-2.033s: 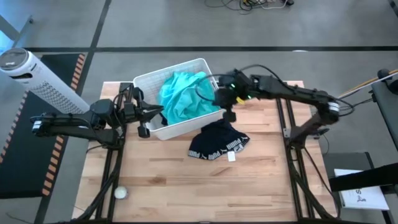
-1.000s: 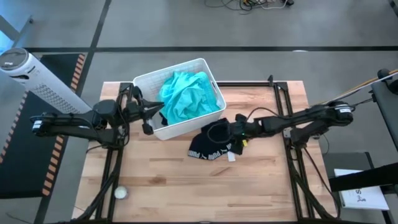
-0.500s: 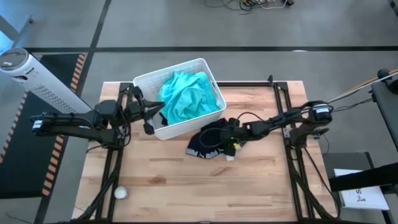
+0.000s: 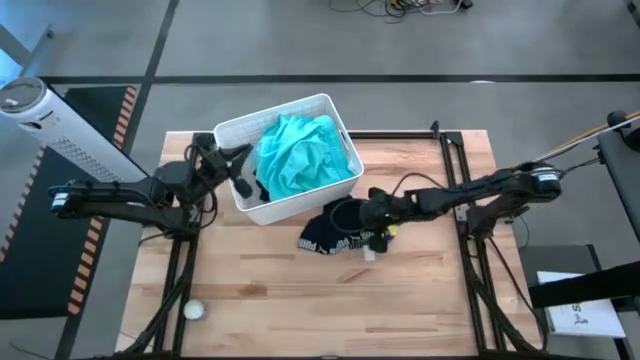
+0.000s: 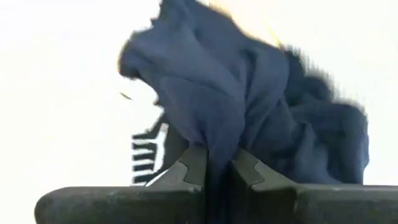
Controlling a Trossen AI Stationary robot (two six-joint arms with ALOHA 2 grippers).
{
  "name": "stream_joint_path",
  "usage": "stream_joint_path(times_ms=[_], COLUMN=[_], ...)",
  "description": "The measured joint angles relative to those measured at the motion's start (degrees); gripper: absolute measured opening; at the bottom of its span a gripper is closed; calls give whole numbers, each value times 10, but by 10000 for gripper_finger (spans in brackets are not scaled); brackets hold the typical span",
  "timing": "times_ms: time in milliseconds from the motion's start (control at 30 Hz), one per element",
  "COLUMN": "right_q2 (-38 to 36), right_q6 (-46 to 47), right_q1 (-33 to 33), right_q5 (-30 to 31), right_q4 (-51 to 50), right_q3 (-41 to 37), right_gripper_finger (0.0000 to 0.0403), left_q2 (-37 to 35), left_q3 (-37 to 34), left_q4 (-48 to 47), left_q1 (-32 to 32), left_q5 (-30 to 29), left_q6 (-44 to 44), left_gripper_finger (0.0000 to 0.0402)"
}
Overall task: Sort clothes
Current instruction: Put the dark blue boxer into the white laundry bin
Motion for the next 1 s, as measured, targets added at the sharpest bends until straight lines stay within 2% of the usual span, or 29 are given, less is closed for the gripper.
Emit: stream_joint_path(times_ms=[200,400,567,767,1000], right_q2=[-105,-129,-83,30,198], right_q6=[-28,-89,-162,-238,-265], right_q1=[12,13,2,-42,-118], right_q5=[4,28,58,65,16], right_q4=[2,37,49,43,-53], right_q3=[51,156,271,413,589], right_gripper_finger=[3,2,2,2,2], left_q2=[3,7,12,18,12], left_q3=[0,0,0,0,0], left_q4=[-44,-47,-48,-47,-36], left_q1=[0,0,0,0,0], left_q5=[-62,-110,-166,-175,-175], left_q6=[-48,-67,-67,-72,-69], left_gripper_finger=[20,20,20,20,20])
